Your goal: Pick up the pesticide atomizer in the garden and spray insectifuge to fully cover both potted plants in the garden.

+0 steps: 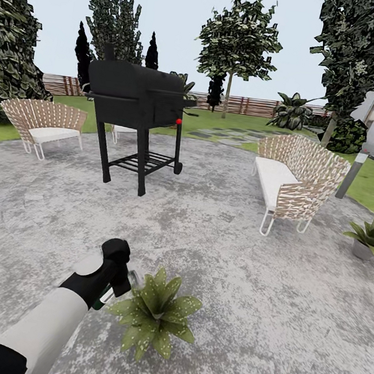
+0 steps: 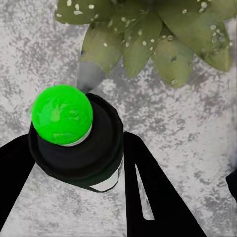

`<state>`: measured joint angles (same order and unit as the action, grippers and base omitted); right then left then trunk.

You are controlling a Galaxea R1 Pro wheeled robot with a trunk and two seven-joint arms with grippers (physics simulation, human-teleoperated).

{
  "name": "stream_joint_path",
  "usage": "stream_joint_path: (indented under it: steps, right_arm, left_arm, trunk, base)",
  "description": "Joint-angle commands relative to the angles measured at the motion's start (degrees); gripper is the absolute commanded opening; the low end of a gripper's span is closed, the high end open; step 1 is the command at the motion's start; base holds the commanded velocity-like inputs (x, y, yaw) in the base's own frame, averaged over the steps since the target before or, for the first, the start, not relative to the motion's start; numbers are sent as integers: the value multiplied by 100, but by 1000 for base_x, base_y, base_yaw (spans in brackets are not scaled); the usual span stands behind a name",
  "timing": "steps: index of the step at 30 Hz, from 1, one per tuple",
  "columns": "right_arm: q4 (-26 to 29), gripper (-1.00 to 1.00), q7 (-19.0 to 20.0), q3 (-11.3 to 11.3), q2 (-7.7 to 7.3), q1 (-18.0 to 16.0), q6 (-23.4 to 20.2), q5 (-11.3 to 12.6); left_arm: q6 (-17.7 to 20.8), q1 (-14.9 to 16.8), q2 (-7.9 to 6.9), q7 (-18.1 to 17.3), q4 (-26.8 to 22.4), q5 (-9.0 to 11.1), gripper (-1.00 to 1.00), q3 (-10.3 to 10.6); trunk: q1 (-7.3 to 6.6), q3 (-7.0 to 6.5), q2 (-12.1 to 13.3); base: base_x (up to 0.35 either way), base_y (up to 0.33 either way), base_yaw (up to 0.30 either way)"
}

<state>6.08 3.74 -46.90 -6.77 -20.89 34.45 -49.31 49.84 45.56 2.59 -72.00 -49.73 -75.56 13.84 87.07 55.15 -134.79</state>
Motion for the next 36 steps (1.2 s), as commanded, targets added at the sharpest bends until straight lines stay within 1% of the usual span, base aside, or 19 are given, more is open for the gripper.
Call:
stream_joint_path:
  steps: [1, 2, 3, 5, 7, 8, 10, 12, 13, 18, 22, 26, 29, 31, 32, 33, 35, 36]
  right_arm:
    - [-1, 100, 39, -48, 0, -3, 18, -11]
    - [-1, 100, 39, -47, -1, -3, 18, -13]
    - [-1, 100, 39, -47, -1, -3, 18, -15]
    - [-1, 100, 39, -47, 0, -3, 18, -15]
    - [-1, 100, 39, -47, 0, -3, 18, -15]
    - [-1, 100, 39, -47, 0, -3, 18, -14]
    - [-1, 100, 39, -47, -1, -3, 18, -17]
    - [-1, 100, 39, -47, 0, -3, 18, -16]
    - [-1, 100, 39, -47, 0, -3, 18, -15]
    - [-1, 100, 39, -47, 0, -3, 18, -12]
    - [-1, 100, 39, -47, 0, -3, 18, -17]
    - [-1, 100, 39, -47, 0, -3, 18, -15]
    - [-1, 100, 39, -47, 0, -3, 18, -17]
    - [-1, 100, 41, -47, 0, -3, 18, -16]
    - [-1, 100, 40, -47, 0, -3, 18, -17]
    - [-1, 100, 40, -47, 0, -3, 18, -17]
    - [-1, 100, 39, -47, 0, -3, 18, -17]
    - [-1, 100, 39, -47, 0, -3, 18, -15]
  left_arm:
    - [35, 5, 67, -64, -7, -65, -100, 3]
    - [30, 5, 143, -70, -7, -68, -100, -1]
    - [29, 5, 182, -74, -4, -70, -100, -3]
    - [31, 9, 198, -78, -2, -64, -100, -15]
    - [22, 13, 169, -88, 0, -56, -100, -28]
    - [14, 10, 129, -90, 18, -62, -100, -32]
    - [2, 6, -153, -104, 57, -19, -100, -43]
    - [0, 6, -271, -109, 68, 4, -100, -43]
    - [0, 4, -287, -110, 72, 8, -100, -39]
    - [23, 5, -257, -73, 15, 15, -100, -55]
    - [27, -1, -285, -47, 18, 17, -100, -71]
    - [19, -3, -324, -34, 69, 16, -100, -331]
    - [11, -38, -318, -27, 91, 20, -100, -368]
    - [9, -163, -284, -10, 82, 47, -100, -383]
    - [8, -186, -278, -1, 81, 89, -100, -386]
    - [5, -226, -292, 11, 87, 221, -100, -393]
    - [-43, -408, -342, 56, 81, 652, -100, -472]
    - [-187, -533, -362, 182, 66, 999, -100, -631]
  trunk:
    - [-1, 6, -2]
    - [-1, 6, -2]
    - [-1, 6, -2]
    - [-1, 6, -2]
    - [-1, 6, -2]
    - [-1, 6, -2]
    - [-1, 6, -2]
    - [-1, 6, -2]
    - [-1, 6, -2]
    - [-1, 6, -2]
    - [-1, 6, -2]
    - [-1, 6, -2]
    - [-1, 6, -2]
    - [-1, 6, -2]
    - [-1, 6, -2]
    - [-1, 6, -2]
    - [-1, 6, -2]
    - [-1, 6, -2]
  base:
    - [0, 0, 0]
    - [0, 0, 0]
    - [0, 0, 0]
    - [0, 0, 0]
    - [0, 0, 0]
    - [0, 0, 0]
    - [0, 0, 0]
    - [0, 0, 0]
    - [0, 0, 0]
    - [0, 0, 0]
    - [-27, 0, 0]
    - [-271, 0, 0]
    - [-319, 80, 0]
    - [-301, 159, 0]
    - [-315, 117, 0]
    - [-324, 70, 0]
    - [-331, 29, 0]
    - [-335, 12, 0]
